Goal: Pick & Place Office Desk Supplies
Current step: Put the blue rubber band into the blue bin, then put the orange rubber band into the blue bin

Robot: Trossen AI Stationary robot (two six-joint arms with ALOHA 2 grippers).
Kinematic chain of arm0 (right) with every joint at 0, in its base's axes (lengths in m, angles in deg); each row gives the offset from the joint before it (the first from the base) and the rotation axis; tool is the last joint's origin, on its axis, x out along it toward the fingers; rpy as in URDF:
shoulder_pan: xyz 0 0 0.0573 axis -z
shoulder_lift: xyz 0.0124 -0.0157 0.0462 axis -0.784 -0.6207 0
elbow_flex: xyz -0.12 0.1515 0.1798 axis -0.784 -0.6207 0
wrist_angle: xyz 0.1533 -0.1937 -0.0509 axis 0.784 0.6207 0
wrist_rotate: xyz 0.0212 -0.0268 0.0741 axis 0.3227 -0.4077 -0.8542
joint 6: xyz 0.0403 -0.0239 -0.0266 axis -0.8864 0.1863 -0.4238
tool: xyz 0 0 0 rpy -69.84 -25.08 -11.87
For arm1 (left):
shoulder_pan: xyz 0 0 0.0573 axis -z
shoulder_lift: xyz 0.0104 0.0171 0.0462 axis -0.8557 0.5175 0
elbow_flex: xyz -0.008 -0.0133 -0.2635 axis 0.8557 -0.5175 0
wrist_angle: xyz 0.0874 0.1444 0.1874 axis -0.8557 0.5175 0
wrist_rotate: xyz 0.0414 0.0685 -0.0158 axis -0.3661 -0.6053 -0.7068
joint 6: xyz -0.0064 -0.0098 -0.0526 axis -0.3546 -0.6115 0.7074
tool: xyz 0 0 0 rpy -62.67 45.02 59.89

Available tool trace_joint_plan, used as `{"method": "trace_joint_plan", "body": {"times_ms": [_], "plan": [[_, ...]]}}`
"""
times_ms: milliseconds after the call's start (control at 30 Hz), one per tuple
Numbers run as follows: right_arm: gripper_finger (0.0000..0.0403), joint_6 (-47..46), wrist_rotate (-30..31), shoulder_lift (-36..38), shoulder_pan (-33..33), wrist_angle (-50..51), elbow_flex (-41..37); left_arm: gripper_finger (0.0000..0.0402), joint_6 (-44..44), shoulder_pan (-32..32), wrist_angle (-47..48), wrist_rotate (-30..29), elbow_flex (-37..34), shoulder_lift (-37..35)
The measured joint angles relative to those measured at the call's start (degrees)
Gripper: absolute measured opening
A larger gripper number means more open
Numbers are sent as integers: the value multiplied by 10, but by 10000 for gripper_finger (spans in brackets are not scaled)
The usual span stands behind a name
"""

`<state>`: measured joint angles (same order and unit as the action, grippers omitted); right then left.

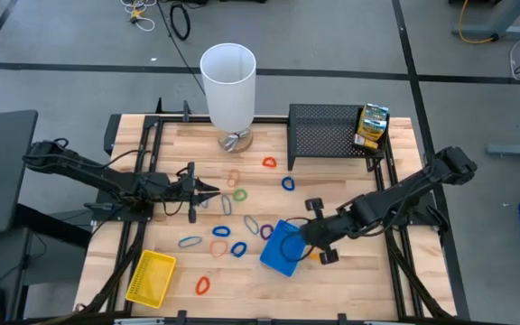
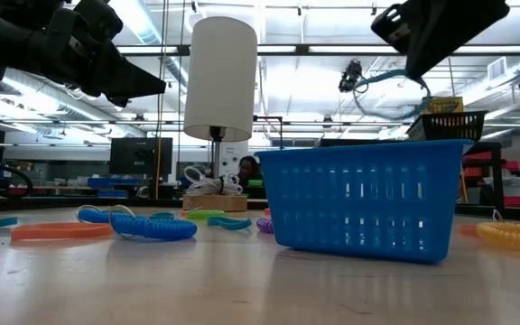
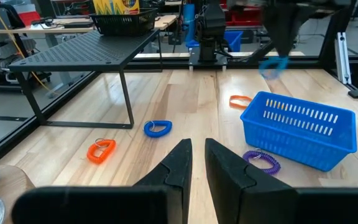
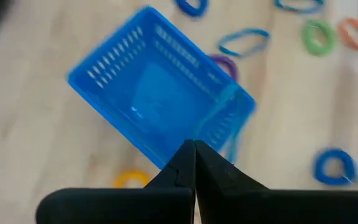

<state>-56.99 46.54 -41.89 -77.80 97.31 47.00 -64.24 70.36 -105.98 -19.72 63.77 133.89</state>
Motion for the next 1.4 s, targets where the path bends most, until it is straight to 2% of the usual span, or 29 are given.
{"method": "trace_joint_plan", "body": {"times_ms": [133, 300, 400, 533, 700, 800, 900, 1033, 1100, 1267, 1400], "plan": [[0, 17, -32, -26, 13, -44, -20, 53, 0, 0, 0, 0, 0, 0], [2, 43, -33, -58, 32, -64, -28, 53, -1, 0, 0, 0, 0, 0], [17, 45, -33, -60, 43, -60, -28, 53, -1, 0, 0, 0, 0, 0], [58, 44, -35, -55, 47, -61, -28, 53, -2, 0, 0, 0, 0, 0], [133, 36, -70, -55, 46, -61, -28, 53, -2, 0, 0, 0, 0, 0], [176, 21, -46, -55, 45, -45, -22, 53, -2, 0, 0, 0, 0, 0], [203, 9, -9, -55, 39, 32, 1, 53, -2, 0, 0, 0, 0, 0], [211, -19, 6, -55, 39, 128, -5, 53, -2, 0, 0, 0, 0, 0], [212, -34, 0, -55, 45, 140, -21, 53, -2, 0, 0, 0, 0, 0], [212, -31, -36, -55, 59, 115, -72, 53, -2, 0, 0, 0, 0, 0], [212, -12, -77, -55, 76, 49, -122, 53, -2, 0, 0, 0, 0, 0]]}}
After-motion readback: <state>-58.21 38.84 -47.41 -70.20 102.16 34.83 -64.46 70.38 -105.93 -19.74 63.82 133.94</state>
